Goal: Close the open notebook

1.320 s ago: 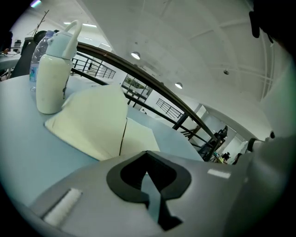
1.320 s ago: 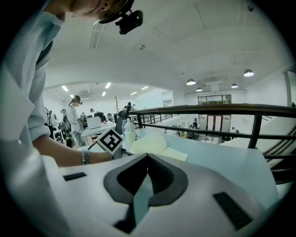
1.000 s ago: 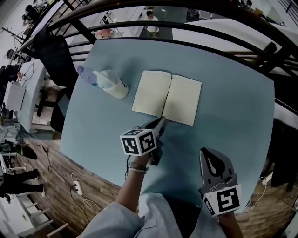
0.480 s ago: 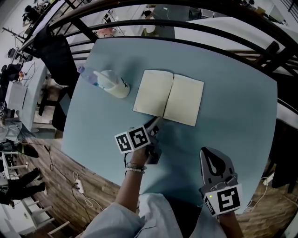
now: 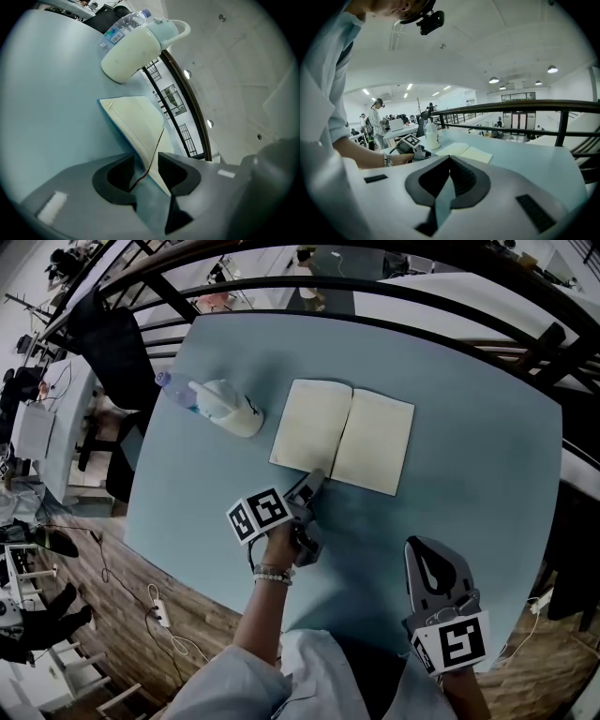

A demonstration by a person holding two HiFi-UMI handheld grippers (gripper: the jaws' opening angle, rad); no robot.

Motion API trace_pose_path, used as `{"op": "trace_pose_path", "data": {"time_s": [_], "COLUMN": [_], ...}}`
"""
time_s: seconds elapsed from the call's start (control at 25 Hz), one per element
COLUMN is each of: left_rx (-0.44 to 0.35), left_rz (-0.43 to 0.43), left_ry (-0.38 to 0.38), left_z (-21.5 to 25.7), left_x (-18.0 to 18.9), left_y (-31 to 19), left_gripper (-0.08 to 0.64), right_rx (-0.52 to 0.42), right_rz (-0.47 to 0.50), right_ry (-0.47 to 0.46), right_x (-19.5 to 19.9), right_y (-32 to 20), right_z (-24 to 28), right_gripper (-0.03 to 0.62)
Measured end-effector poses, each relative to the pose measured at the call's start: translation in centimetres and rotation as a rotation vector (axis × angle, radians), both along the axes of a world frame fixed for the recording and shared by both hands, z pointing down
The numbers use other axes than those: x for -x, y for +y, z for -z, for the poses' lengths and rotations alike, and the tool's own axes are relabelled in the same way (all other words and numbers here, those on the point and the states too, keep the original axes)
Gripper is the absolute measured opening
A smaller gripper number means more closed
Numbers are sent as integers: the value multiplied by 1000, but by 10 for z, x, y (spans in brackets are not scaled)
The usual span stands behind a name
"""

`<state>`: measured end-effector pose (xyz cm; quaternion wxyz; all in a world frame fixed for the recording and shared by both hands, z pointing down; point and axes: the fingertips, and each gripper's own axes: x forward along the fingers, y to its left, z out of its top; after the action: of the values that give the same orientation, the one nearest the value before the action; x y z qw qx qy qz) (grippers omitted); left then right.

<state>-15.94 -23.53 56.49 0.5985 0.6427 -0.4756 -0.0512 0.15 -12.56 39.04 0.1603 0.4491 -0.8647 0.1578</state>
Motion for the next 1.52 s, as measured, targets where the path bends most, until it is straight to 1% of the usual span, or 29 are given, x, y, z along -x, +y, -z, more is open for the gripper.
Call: {"op": "trace_pose_path", "data": {"time_s": [0.16, 0.32, 0.44, 0.52, 0.68, 0.72, 0.76, 0.8, 0.96, 1.04, 1.28, 1.4, 1.52], "left_rx": [13, 16, 14, 14, -5, -10, -16, -24, -58, -78, -139, -164, -193], "left_rz": [17, 50, 57, 46, 11, 3, -3, -7, -16, -23, -98, -158, -241], "left_ry": [11, 48, 61, 53, 9, -7, -20, -26, -30, -43, -165, -259, -368], "left_z": [-4, -4, -3, -4, -4, -3, -3, -2, 2, 4, 12, 15, 18], "left_x": [3, 7, 8, 9, 10, 10, 11, 12, 11, 10, 3, 0, -4], "left_y": [-2, -7, -11, -10, -8, -7, -6, -6, -6, -6, -5, -3, 0], "left_gripper": [135, 135, 135, 133, 127, 105, 65, 49, 28, 21, 17, 17, 15], "right_rx": [6, 9, 10, 11, 14, 15, 15, 15, 18, 18, 16, 14, 12], "right_rz": [2, 4, 6, 6, 5, 5, 6, 7, 8, 9, 9, 9, 10], "right_ry": [1, -1, -3, -4, -3, -3, -3, -3, -4, -3, -3, -4, -3], "right_x": [-1, -1, 0, 1, 0, 0, 0, 1, 1, 2, 2, 2, 3], "right_y": [-1, -3, -4, -4, -4, -4, -5, -5, -4, -4, -3, -3, -2], "right_z": [-3, -4, -5, -6, -7, -7, -7, -7, -7, -8, -8, -7, -5], "right_gripper": [2, 2, 2, 2, 2, 2, 2, 2, 2, 2, 2, 2, 2]}}
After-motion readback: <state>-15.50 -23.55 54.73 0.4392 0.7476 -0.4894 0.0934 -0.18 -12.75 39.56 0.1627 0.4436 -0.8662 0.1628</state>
